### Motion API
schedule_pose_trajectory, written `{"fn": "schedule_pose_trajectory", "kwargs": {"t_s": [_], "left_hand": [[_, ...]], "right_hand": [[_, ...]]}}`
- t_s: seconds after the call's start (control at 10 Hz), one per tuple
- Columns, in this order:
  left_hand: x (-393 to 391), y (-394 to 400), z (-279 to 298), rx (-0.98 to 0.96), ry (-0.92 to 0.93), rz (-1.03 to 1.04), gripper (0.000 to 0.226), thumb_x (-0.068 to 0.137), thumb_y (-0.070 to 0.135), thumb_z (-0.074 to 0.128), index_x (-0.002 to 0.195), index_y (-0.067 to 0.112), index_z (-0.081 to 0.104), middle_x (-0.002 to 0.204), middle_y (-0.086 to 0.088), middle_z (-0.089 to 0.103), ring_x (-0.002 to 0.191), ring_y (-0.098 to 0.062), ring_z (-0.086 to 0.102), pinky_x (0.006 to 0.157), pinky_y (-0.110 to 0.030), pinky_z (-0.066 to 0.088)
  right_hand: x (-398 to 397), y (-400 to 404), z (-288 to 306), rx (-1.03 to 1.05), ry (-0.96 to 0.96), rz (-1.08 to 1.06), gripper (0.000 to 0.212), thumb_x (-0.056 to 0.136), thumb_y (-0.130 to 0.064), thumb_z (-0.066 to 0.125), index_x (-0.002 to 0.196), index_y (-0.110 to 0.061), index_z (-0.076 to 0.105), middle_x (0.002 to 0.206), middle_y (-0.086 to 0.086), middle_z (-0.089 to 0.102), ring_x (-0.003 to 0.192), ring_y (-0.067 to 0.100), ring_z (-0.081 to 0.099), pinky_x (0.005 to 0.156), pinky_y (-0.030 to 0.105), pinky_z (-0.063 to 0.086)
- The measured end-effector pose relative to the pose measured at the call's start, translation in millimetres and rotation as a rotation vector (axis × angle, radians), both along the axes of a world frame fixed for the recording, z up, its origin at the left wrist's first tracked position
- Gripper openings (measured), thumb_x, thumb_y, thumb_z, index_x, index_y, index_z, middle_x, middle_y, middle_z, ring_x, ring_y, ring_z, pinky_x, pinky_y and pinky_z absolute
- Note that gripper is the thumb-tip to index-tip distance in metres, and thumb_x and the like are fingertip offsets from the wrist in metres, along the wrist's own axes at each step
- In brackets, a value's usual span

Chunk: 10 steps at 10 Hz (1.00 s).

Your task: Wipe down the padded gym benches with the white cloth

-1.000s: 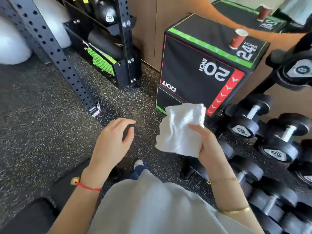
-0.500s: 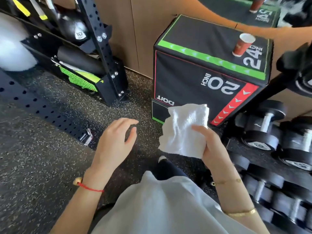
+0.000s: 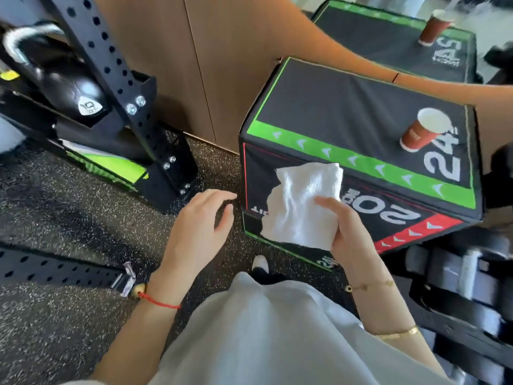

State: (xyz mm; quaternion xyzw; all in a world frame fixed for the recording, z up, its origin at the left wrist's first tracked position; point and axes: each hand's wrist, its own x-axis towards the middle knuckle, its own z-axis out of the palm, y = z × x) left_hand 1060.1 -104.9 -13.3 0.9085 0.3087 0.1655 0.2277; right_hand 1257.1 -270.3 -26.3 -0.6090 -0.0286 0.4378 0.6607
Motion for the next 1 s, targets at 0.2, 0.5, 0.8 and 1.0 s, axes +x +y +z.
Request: {"fn": "schedule_pose_trajectory", "kwargs": {"t_s": [0.2,0.5,0.8,1.0], "left_hand": [[95.7,83.4,5.3,0.033,-0.005,-0.046,0.023,0.094,0.014,0.058,0.114,0.014,0.067,0.113,0.003,0.067,0.106,-0.017,0.060,0.091,-0.024,0.042],[191.0,153.1,-1.5,0.031,-0.014,-0.128,0.022,0.095,0.017,0.054,0.114,0.016,0.065,0.113,0.005,0.066,0.107,-0.014,0.058,0.092,-0.029,0.049],[242.9,183.4,-15.7,0.035,-0.014,-0.308,0.022,0.093,0.015,0.056,0.113,0.016,0.066,0.112,0.004,0.067,0.107,-0.014,0.059,0.093,-0.028,0.048],[255.2,196.3,-16.1,0.028,-0.047,-0.388,0.021,0.092,0.012,0.058,0.110,0.015,0.067,0.109,0.003,0.068,0.105,-0.014,0.060,0.089,-0.021,0.043]], "right_hand": [[97.6,90.3,7.0,0.081,-0.011,-0.067,0.034,0.083,-0.023,0.068,0.116,-0.014,0.072,0.118,0.013,0.071,0.111,0.032,0.067,0.104,0.054,0.047],[199.0,180.4,-5.2,0.029,-0.055,-0.086,0.036,0.084,-0.024,0.067,0.117,-0.008,0.069,0.118,0.018,0.070,0.107,0.035,0.067,0.094,0.051,0.052],[221.0,169.2,-42.2,-0.329,-0.297,-0.230,0.020,0.087,-0.015,0.067,0.101,0.000,0.068,0.088,0.006,0.067,0.082,0.022,0.062,0.069,0.032,0.051],[213.9,162.7,-33.0,-0.709,-0.630,-0.215,0.032,0.084,-0.026,0.070,0.113,-0.014,0.063,0.100,-0.004,0.065,0.095,0.019,0.060,0.075,0.028,0.042]]}}
